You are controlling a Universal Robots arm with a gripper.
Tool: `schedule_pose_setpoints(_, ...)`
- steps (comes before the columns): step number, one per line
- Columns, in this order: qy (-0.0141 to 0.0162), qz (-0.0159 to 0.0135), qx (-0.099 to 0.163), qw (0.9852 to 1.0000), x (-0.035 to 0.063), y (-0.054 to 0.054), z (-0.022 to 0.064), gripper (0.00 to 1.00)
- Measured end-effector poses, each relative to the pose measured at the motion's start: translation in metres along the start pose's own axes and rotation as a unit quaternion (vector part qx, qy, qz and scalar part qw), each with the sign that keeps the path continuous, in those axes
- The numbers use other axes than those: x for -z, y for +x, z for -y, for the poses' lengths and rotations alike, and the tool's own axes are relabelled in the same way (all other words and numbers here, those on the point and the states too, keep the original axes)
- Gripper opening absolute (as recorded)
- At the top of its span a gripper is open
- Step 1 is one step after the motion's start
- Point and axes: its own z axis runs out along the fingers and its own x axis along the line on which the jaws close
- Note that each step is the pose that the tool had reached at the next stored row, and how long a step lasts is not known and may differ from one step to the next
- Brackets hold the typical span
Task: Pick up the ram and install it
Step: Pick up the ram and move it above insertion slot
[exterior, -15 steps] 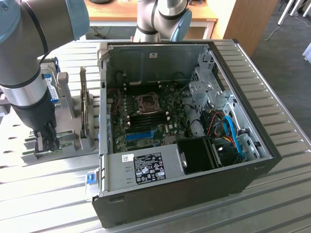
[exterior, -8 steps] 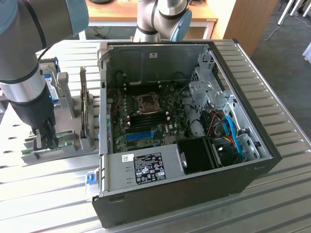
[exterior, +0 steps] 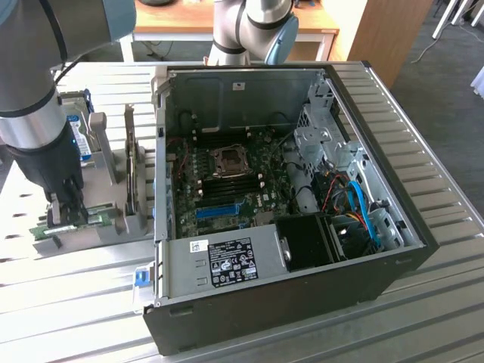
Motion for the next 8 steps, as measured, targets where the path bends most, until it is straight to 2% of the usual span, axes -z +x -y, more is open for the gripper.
schedule_pose_setpoints(8,-0.0001,0.0000,0.000,1.0000,0.0222,-0.001,-0.0006,0.12)
